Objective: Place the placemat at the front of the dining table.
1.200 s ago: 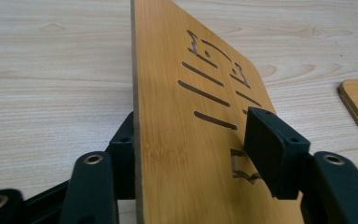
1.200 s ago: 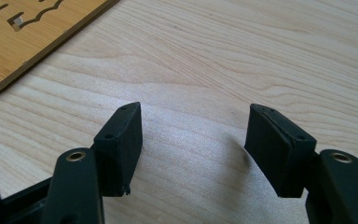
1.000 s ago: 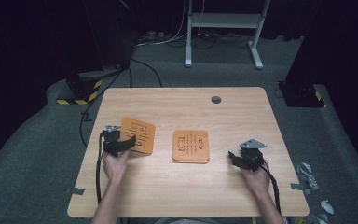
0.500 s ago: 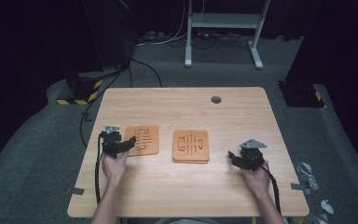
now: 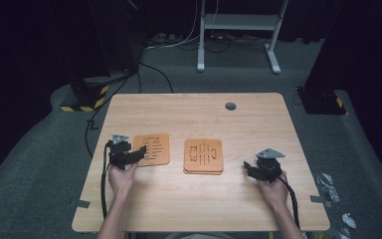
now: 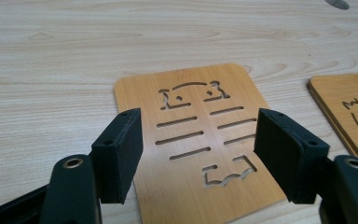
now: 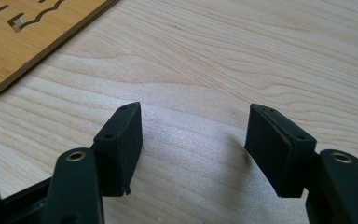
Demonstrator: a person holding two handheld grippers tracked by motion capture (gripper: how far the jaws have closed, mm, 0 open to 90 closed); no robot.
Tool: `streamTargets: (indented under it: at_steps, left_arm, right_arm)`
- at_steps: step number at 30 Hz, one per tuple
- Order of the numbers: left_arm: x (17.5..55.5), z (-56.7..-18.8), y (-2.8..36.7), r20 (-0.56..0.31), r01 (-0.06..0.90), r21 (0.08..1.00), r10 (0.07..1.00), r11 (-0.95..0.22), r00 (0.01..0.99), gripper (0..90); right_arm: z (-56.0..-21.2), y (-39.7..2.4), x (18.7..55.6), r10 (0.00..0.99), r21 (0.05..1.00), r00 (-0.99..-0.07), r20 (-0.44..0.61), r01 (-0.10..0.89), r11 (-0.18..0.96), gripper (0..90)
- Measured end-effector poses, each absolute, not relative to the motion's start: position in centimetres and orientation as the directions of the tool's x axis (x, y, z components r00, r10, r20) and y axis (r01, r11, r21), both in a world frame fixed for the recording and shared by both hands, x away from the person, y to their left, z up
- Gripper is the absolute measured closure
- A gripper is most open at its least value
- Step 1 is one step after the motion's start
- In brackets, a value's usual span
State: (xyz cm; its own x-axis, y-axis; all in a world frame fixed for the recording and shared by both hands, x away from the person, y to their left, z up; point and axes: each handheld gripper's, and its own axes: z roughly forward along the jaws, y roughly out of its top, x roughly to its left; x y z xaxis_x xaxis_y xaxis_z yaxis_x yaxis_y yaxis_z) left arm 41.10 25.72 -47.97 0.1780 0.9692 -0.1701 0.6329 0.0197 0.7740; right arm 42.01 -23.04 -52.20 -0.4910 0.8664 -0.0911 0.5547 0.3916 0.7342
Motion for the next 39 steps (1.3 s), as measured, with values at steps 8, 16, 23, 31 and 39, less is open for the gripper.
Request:
streamTargets:
  at_steps: [8,16,23,31,39]
  left_arm:
    - [40.3,-47.2,25.7,-0.176,0.62,0.785,0.963,0.011,0.204,32.4]
    - [39.8,-46.8,25.3,-0.176,0.616,0.788,0.959,0.001,0.224,32.3]
    - [39.1,-46.3,25.2,-0.183,0.602,0.799,0.952,-0.002,0.245,32.3]
    - [38.3,-45.8,25.0,-0.188,0.593,0.805,0.946,-0.005,0.264,32.3]
    - [37.2,-45.6,24.7,-0.193,0.587,0.809,0.938,-0.012,0.286,32.2]
  right_arm:
    - [-52.2,-23.0,42.0,0.866,0.734,-0.491,-0.092,0.555,0.392,36.3]
    - [-52.2,-23.0,42.0,0.867,0.735,-0.49,-0.089,0.556,0.39,36.3]
    - [-52.2,-23.0,42.0,0.868,0.734,-0.489,-0.087,0.557,0.388,36.2]
    - [-52.2,-23.0,42.0,0.872,0.735,-0.484,-0.079,0.562,0.378,36.2]
    - [-52.2,-23.1,42.0,0.871,0.733,-0.486,-0.077,0.564,0.379,36.2]
